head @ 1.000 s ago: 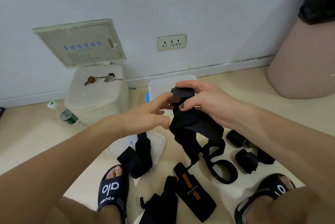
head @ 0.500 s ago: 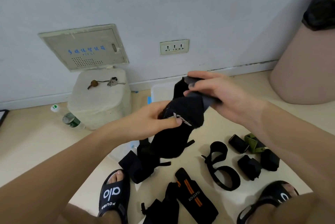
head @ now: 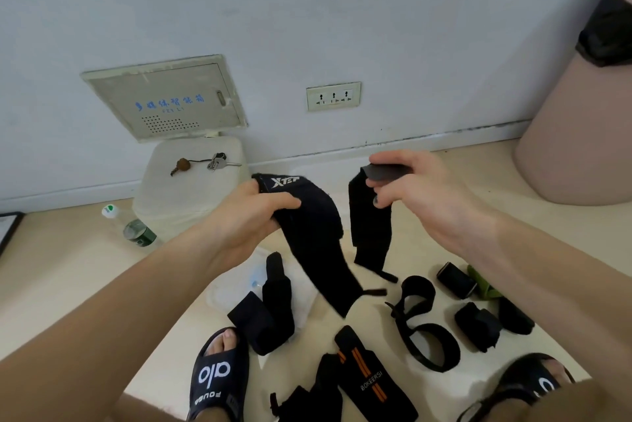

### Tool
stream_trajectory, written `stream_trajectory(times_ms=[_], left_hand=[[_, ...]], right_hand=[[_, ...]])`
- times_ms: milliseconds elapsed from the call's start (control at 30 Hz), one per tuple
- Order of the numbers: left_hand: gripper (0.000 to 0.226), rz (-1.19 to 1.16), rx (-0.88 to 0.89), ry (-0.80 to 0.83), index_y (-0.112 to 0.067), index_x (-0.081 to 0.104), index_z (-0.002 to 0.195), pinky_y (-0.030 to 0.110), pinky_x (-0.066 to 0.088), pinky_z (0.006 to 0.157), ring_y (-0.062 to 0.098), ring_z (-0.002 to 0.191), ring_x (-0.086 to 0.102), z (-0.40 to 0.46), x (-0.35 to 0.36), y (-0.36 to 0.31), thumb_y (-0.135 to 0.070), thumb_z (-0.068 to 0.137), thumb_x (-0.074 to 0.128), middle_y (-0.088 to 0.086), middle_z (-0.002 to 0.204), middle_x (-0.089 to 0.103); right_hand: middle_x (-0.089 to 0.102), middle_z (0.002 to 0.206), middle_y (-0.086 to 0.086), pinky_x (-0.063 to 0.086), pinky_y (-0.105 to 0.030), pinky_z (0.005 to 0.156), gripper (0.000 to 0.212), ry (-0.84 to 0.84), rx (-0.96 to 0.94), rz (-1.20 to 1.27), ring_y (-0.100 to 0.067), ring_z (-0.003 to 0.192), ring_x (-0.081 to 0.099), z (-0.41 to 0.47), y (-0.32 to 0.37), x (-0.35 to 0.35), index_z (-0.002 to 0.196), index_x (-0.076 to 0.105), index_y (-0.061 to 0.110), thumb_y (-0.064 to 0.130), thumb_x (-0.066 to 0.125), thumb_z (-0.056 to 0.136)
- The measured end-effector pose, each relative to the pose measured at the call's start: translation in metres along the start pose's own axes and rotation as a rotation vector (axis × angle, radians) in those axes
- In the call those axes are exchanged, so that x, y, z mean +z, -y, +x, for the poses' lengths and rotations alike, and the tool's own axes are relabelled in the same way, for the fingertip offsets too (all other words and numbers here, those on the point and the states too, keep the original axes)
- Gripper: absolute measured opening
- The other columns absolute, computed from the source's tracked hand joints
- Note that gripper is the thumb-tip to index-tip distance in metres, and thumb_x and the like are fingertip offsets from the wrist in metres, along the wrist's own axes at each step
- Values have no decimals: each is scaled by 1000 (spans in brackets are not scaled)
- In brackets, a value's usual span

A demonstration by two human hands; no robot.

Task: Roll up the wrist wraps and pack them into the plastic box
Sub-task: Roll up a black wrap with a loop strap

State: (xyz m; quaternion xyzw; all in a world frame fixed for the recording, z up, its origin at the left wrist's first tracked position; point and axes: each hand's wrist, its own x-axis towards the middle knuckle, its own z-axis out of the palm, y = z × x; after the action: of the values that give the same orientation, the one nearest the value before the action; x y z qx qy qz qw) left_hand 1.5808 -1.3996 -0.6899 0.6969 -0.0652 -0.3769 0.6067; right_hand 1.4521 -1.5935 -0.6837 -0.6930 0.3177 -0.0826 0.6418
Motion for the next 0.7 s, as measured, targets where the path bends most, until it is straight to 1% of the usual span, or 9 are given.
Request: stream_trajectory(times_ms=[133, 200, 267, 333, 400, 500, 567, 633, 700], left_hand=[[28, 28, 60, 13, -8, 69, 113, 20, 57, 83, 14, 102, 75, 1, 1, 0, 9, 93, 62, 5, 107, 79], [25, 19, 119, -13, -12, 69, 112, 22, 57, 87, 13, 102, 75, 1, 3, -1, 6, 94, 63, 2, 106, 79], [25, 45, 178, -45, -15, 68, 112, 25, 59, 87, 13, 101, 75, 1, 4, 0, 2, 95, 65, 1, 106, 79], [26, 212, 269, -113, -19, 68, 112, 30, 60, 87, 13, 100, 74, 3, 4, 1, 0, 93, 68, -2, 105, 79], [29, 381, 337, -159, -22, 67, 114, 32, 60, 89, 9, 100, 73, 4, 4, 3, -4, 91, 71, -7, 106, 77], [25, 469, 364, -217, -26, 57, 101, 32, 61, 82, 13, 91, 74, 5, 6, 2, -12, 91, 74, -3, 100, 76], [32, 481, 406, -271, -18, 44, 98, 29, 57, 64, 16, 73, 70, 6, 7, 2, -15, 91, 75, 3, 87, 71], [32, 476, 463, -273, -17, 39, 99, 25, 40, 46, 11, 53, 48, 8, 9, 2, -12, 94, 71, 1, 70, 52], [20, 495, 495, -226, -21, 48, 95, 21, 30, 47, 12, 50, 34, 10, 9, 3, -9, 97, 63, 2, 66, 45]], right_hand=[[77, 93, 3, 58, -20, 77, 32, -91, -202, -125, -8, 82, 73, 4, 0, 6, 110, 73, 22, -2, 64, 92], [73, 73, 10, 53, -18, 64, 21, -77, -276, -189, -4, 64, 66, 5, -2, 7, 101, 75, 26, 8, 64, 96], [61, 56, 16, 44, -18, 57, 13, -65, -397, -427, -4, 53, 55, 4, -3, 6, 94, 75, 29, 23, 64, 99], [52, 51, 16, 36, -28, 55, 24, -74, -484, -730, -10, 52, 47, 3, -2, 4, 79, 67, 32, 34, 59, 101], [44, 47, 6, 30, -33, 54, 40, -104, -485, -872, -13, 53, 41, 2, 1, 3, 64, 49, 34, 37, 54, 103], [38, 50, 5, 24, -33, 50, 50, -148, -487, -1037, -19, 53, 39, 2, 3, 2, 58, 32, 30, 37, 50, 105], [39, 54, 4, 23, -34, 50, 51, -162, -499, -1106, -22, 58, 42, 1, 4, 3, 59, 30, 27, 38, 48, 105], [41, 64, 4, 25, -36, 55, 50, -158, -517, -1075, -24, 65, 44, 2, 4, 5, 60, 30, 25, 39, 49, 104], [43, 75, 4, 28, -35, 61, 44, -149, -516, -918, -18, 68, 45, 3, 2, 7, 63, 38, 26, 38, 53, 102]])
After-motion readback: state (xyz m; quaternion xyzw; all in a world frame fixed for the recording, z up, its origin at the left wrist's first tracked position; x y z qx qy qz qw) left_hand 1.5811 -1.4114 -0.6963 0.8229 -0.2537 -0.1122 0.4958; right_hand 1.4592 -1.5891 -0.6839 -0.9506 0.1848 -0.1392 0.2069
